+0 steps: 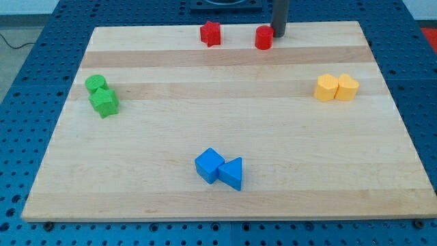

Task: Move the red circle to the bottom right of the red star

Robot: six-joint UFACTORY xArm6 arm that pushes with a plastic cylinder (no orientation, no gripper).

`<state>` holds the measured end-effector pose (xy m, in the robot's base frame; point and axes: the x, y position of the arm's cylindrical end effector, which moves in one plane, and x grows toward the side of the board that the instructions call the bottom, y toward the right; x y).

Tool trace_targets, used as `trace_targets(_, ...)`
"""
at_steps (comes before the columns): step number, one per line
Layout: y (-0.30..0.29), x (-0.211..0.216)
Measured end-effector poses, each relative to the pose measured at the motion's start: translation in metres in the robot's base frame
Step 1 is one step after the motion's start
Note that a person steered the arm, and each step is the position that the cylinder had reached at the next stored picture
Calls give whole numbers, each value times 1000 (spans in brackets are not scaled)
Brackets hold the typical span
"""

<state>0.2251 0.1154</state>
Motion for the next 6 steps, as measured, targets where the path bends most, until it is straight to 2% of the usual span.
trace_targets(1, 41, 4)
trace_targets(2, 36, 7)
trace_targets(6, -90, 18)
